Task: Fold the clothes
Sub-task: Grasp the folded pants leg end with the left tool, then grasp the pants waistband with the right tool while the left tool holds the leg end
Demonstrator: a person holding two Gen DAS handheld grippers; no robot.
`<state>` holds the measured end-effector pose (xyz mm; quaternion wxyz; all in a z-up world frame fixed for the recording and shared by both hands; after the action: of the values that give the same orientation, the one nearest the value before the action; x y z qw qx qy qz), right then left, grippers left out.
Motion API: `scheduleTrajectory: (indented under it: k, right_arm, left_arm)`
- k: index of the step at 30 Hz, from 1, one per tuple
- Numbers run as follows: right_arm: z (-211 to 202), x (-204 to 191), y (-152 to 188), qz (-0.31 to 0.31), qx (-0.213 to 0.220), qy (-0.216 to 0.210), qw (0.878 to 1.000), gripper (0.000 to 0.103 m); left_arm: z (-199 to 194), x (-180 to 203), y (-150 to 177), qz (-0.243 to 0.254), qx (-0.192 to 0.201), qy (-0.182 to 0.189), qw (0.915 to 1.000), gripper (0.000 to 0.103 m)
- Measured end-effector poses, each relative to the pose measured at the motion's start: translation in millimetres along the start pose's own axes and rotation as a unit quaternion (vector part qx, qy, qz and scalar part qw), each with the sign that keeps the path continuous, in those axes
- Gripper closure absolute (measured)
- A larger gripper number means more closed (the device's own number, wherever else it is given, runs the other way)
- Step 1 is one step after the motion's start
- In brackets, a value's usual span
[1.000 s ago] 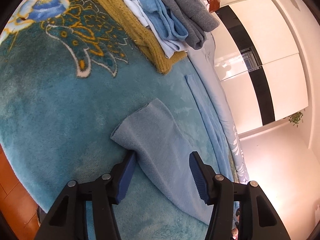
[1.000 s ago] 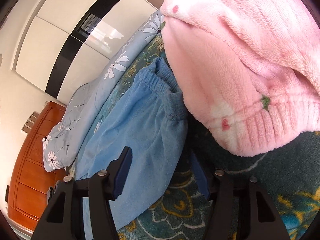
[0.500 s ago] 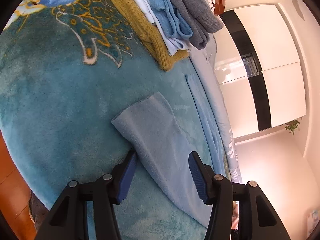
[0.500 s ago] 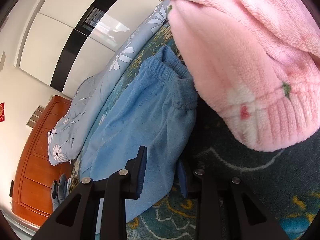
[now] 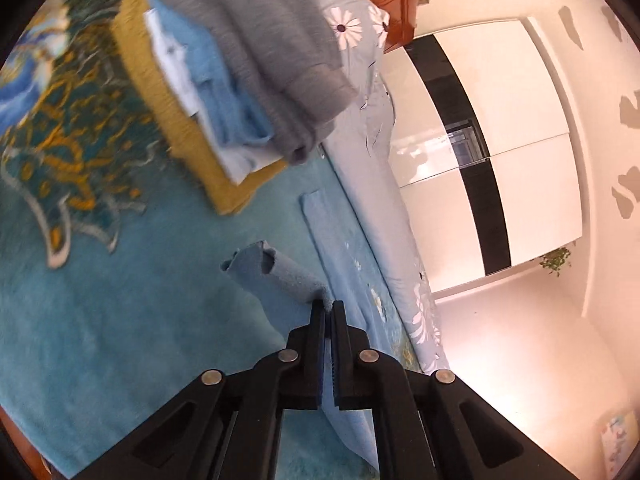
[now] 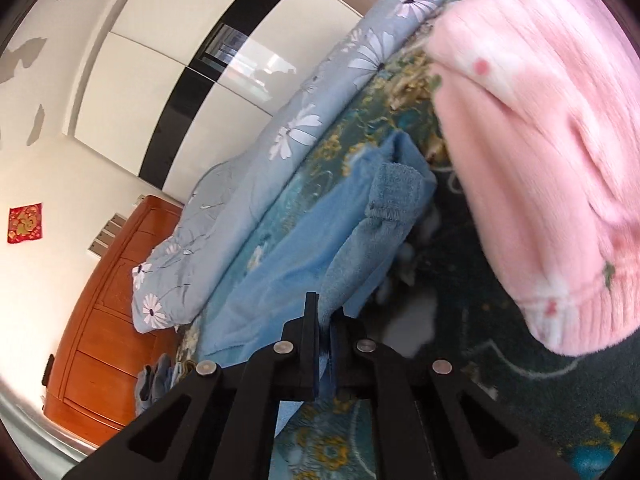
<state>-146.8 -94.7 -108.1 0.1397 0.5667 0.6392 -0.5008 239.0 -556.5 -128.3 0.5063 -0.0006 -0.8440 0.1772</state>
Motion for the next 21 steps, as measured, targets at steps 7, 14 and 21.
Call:
scheduleTrajectory:
  k: [7,14,21]
  right_arm:
    - [32.8,-35.3,-49.8,-0.022,0.002,-0.002,1.0,0.1]
    - [107.7,-31.8,-96.5,-0.032,-0.018,0.062,0.997,0.1]
    - [179.4,13.8,-113.2,0.007,-0.061,0.14,0.988,0.099]
  left_arm:
    - [101.0,46.3,-45.0,0.048,-0.013,-0.067,0.9965,0.1]
    - [220.4,53.8,-78.1,0.078,-0.051,-0.142,0.9854,0.1]
    - [317.3,38.1,-88.1,0.099,-0.105,-0.196,0.9699,0.1]
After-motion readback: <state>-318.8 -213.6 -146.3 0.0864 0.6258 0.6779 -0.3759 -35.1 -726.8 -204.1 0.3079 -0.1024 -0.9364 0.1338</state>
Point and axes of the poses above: each gripper's, at about its wrist camera, not at the fingertips, and z roughly the way its jaws point, x to its right, y to its underside, the point moved 10 cm from there along z, roughly the way its jaws point, and after that the axes turned 2 degrees about -z, right-handed, at the moved point
